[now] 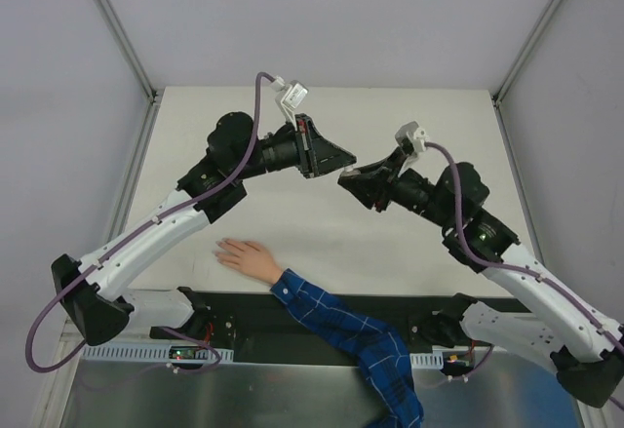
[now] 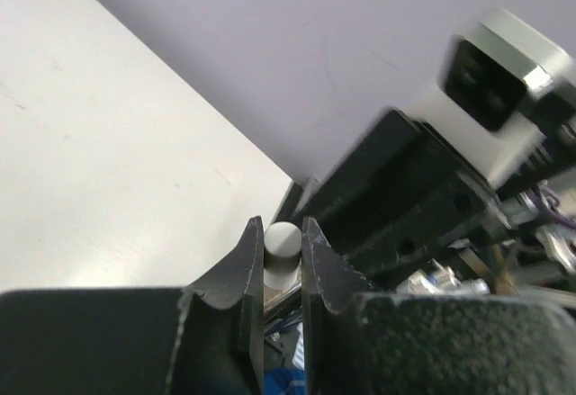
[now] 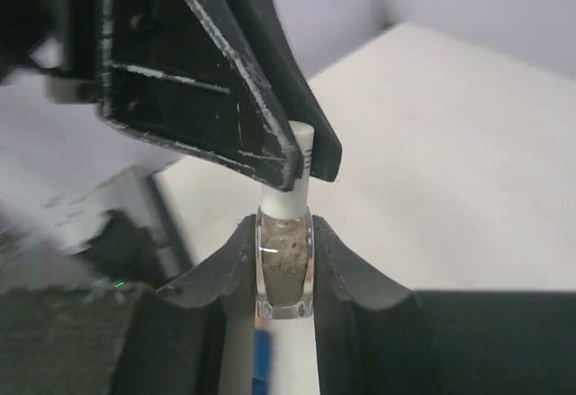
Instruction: Paint the nails
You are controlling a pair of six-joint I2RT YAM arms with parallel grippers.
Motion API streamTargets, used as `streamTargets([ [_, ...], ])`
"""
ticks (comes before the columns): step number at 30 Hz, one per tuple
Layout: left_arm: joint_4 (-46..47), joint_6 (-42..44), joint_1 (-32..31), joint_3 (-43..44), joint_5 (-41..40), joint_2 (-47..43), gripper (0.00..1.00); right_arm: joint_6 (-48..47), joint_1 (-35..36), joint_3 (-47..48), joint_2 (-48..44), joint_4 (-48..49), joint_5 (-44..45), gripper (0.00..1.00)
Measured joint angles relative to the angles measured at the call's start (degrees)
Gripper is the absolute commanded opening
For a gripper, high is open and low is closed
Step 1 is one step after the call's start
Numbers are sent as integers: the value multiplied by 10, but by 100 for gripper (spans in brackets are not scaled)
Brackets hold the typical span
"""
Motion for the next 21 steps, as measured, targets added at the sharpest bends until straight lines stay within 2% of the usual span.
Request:
streamTargets([
  [3,-91,30,-45,52,-120,-3,0,-96,143,23,-9,-41,272,0],
  [5,-128,30,-76,71,-198,-10,0,-196,252,27,1,-19,473,0],
  [6,-141,28,-86,76,-228,-14,0,-234,288,28,11,-2,540,0],
  [8,-166,23,-94,87,-268,-15,0,-289,321,31,35,25,621,0],
  [11,-190,13,-95,94,-301,-6,0,-330,329,31,58,35,660,0],
  [14,-197,7,-96,96,-315,-3,0,-337,322,30,57,30,653,0],
  [21,-170,-2,-99,83,-322,-18,0,-275,266,28,23,11,525,0],
])
